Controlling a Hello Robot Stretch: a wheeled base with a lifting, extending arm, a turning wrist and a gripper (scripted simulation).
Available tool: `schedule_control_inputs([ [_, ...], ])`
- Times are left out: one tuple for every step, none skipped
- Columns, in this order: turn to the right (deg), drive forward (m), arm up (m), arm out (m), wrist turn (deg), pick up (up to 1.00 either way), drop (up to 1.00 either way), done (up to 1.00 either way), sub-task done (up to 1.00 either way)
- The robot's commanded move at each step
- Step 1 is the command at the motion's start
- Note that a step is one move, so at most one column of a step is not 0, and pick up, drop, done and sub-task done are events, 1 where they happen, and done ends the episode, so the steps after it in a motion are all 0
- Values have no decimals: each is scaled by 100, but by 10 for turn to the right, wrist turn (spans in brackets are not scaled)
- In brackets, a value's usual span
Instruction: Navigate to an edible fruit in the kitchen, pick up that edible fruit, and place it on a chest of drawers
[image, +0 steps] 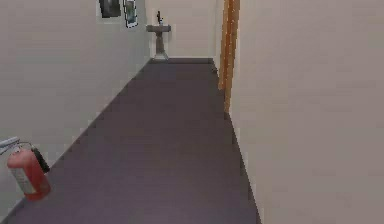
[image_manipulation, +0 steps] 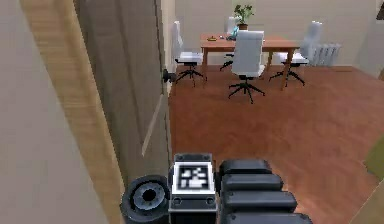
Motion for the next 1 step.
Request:
schedule_control_inputs([
  [0,100,0,0,0,0,0,0,0],
])
